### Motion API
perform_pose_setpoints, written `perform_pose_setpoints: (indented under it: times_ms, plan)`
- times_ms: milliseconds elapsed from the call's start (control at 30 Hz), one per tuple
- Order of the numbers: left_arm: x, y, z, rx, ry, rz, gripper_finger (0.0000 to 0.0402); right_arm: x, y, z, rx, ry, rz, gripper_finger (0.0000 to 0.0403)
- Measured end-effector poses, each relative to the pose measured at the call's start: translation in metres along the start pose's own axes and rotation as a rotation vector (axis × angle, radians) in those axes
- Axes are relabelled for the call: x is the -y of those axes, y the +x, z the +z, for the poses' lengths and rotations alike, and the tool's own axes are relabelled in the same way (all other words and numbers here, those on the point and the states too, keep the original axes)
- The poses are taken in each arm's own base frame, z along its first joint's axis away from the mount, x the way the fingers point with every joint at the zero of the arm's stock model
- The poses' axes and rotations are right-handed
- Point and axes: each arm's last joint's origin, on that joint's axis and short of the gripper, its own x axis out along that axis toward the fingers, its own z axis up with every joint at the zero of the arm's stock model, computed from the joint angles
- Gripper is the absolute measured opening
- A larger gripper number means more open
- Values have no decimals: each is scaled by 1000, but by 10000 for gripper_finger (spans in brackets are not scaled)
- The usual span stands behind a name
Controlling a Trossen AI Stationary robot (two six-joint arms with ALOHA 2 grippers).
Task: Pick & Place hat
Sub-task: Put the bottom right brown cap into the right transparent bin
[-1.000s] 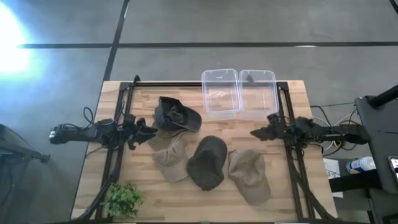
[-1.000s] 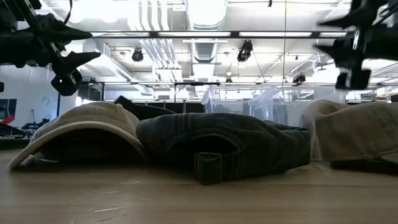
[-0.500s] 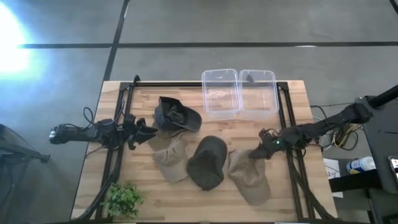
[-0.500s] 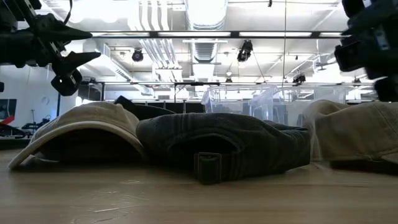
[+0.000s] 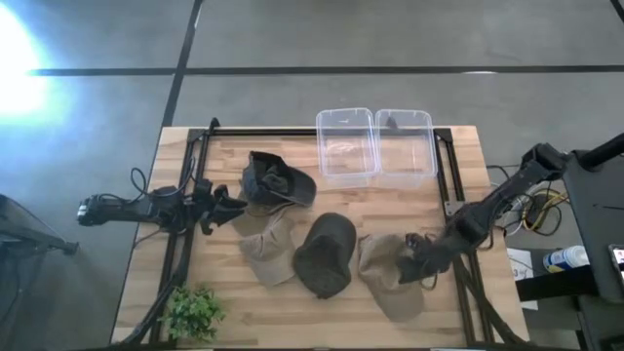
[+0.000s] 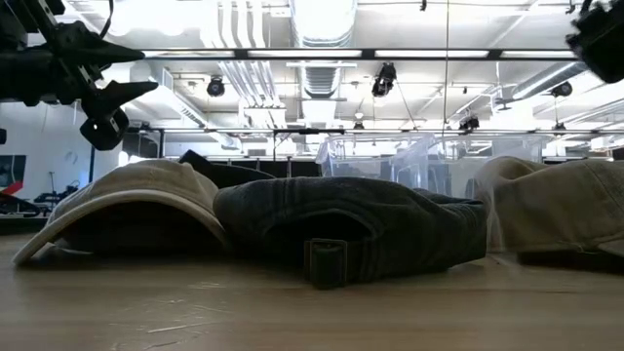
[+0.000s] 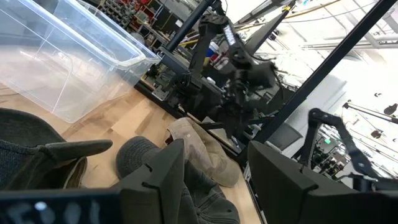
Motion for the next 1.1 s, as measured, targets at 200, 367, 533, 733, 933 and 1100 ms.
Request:
perform_pose_setpoints:
  times_ms: [200, 367, 533, 733, 933, 1100]
  plan:
    - [0, 0, 0, 0, 0, 0, 172, -17, 24, -30, -1, -99, -160, 173]
    - [0, 0, 0, 0, 0, 0, 172, -28, 44, -54, -19, -175, -222, 173]
    - [0, 0, 0, 0, 0, 0, 172, -24, 57, -79, -17, -212, -326, 173]
    - [0, 0, 0, 0, 0, 0, 172, -24, 62, -108, -22, -217, -357, 173]
    - [0, 0, 0, 0, 0, 0, 172, -7, 54, -127, 142, -68, -358, 173]
    - [0, 0, 0, -1, 0, 1, 172, 2, 61, -134, 192, -54, -377, 173]
